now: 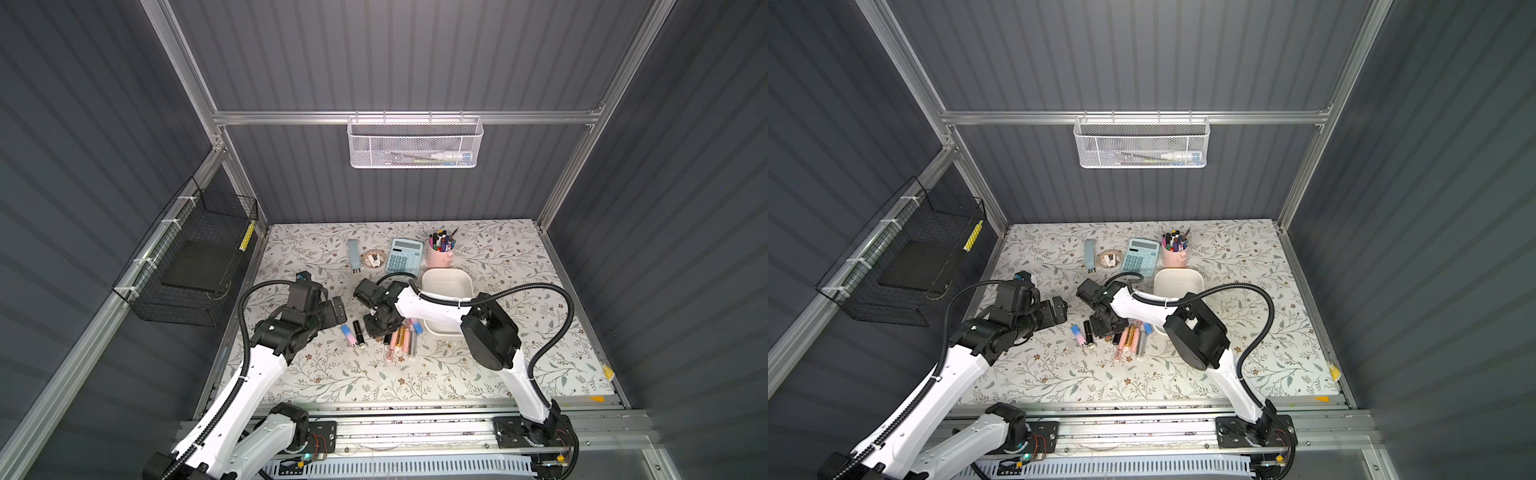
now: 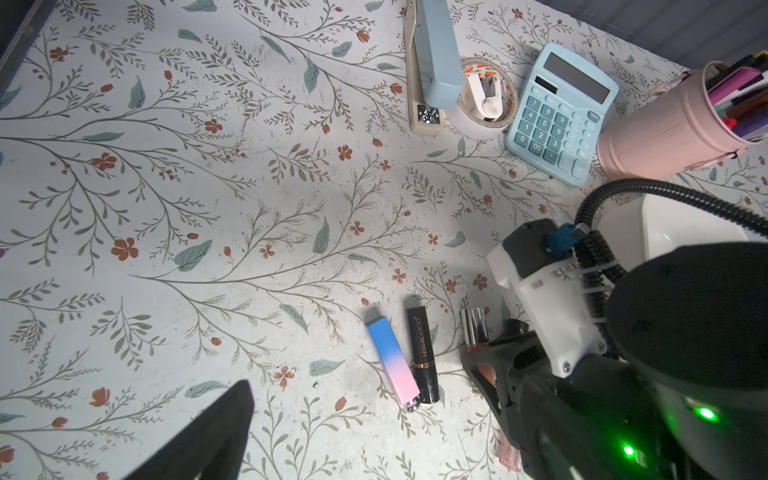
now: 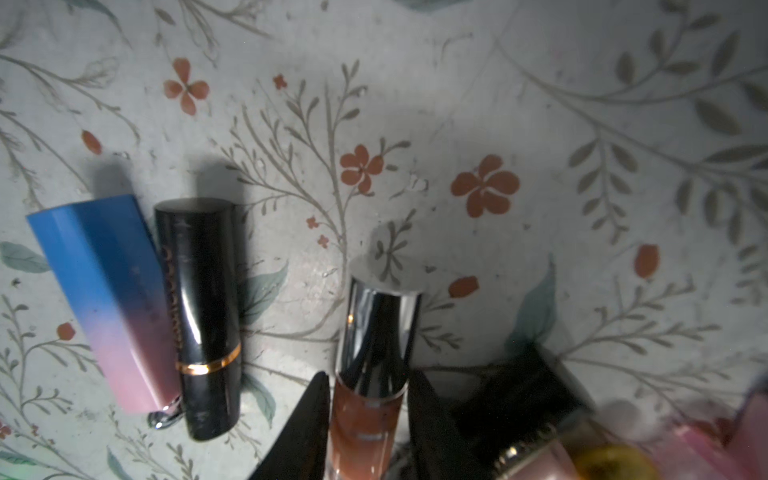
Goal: Put the lipstick into the storage box
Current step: Pick up the lipstick at the center of the board.
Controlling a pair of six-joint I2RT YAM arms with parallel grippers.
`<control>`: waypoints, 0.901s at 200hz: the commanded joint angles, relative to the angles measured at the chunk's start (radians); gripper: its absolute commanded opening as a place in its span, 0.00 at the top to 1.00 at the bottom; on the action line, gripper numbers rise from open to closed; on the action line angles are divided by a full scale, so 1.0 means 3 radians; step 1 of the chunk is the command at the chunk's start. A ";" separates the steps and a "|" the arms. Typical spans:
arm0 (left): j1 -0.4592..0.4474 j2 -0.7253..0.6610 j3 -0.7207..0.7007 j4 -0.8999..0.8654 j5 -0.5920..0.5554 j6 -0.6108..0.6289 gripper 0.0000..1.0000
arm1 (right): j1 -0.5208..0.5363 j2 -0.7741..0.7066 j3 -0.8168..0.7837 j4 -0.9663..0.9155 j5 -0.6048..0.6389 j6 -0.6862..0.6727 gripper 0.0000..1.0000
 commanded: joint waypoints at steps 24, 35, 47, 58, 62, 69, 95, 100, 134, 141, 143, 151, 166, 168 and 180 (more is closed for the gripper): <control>-0.0012 -0.0084 -0.0006 0.0015 -0.0029 0.0071 0.00 | 0.0014 0.0156 0.0218 -0.0217 0.0005 0.0002 0.67; -0.0011 -0.0089 -0.0004 0.0020 -0.0033 0.0074 0.00 | 0.0011 0.0184 0.0246 -0.0238 0.0014 -0.0009 0.68; -0.0014 -0.0084 0.0005 0.0020 -0.0034 0.0078 0.00 | 0.0014 0.0209 0.0271 -0.0255 0.0023 -0.0017 0.70; -0.0011 -0.0079 0.0002 0.0025 -0.0034 0.0082 0.00 | 0.0012 0.0232 0.0299 -0.0275 0.0026 -0.0019 0.72; -0.0011 -0.0075 0.0005 0.0023 -0.0035 0.0082 0.00 | 0.0014 0.0240 0.0312 -0.0283 0.0033 -0.0021 0.72; -0.0011 -0.0072 0.0010 0.0025 -0.0034 0.0085 0.00 | 0.0011 0.0254 0.0333 -0.0312 0.0051 -0.0020 0.73; -0.0011 -0.0063 0.0017 0.0025 -0.0039 0.0085 0.00 | 0.0010 0.0249 0.0364 -0.0375 0.0095 -0.0035 0.77; -0.0011 -0.0064 0.0017 0.0024 -0.0036 0.0089 0.00 | 0.0013 0.0234 0.0359 -0.0380 0.0104 -0.0038 0.78; -0.0009 -0.0068 0.0027 0.0020 -0.0053 0.0086 0.00 | 0.0014 0.0010 0.0314 -0.0377 0.0186 -0.0061 0.79; -0.0011 -0.0065 0.0037 0.0015 -0.0057 0.0094 0.00 | 0.0010 -0.0050 0.0301 -0.0370 0.0200 -0.0066 0.79; -0.0011 -0.0064 0.0040 0.0015 -0.0058 0.0092 0.00 | 0.0009 -0.0068 0.0301 -0.0370 0.0205 -0.0068 0.79; -0.0011 -0.0065 0.0052 0.0010 -0.0064 0.0093 0.00 | 0.0009 -0.0134 0.0301 -0.0372 0.0223 -0.0077 0.79; -0.0011 -0.0063 0.0061 0.0005 -0.0066 0.0092 0.00 | -0.0006 -0.0257 0.0304 -0.0386 0.0251 -0.0093 0.79; -0.0011 -0.0066 0.0062 0.0005 -0.0069 0.0095 0.00 | -0.0010 -0.0269 0.0303 -0.0389 0.0258 -0.0094 0.79; -0.0011 -0.0064 0.0072 0.0005 -0.0075 0.0098 0.00 | -0.0034 -0.0377 0.0297 -0.0415 0.0288 -0.0108 0.79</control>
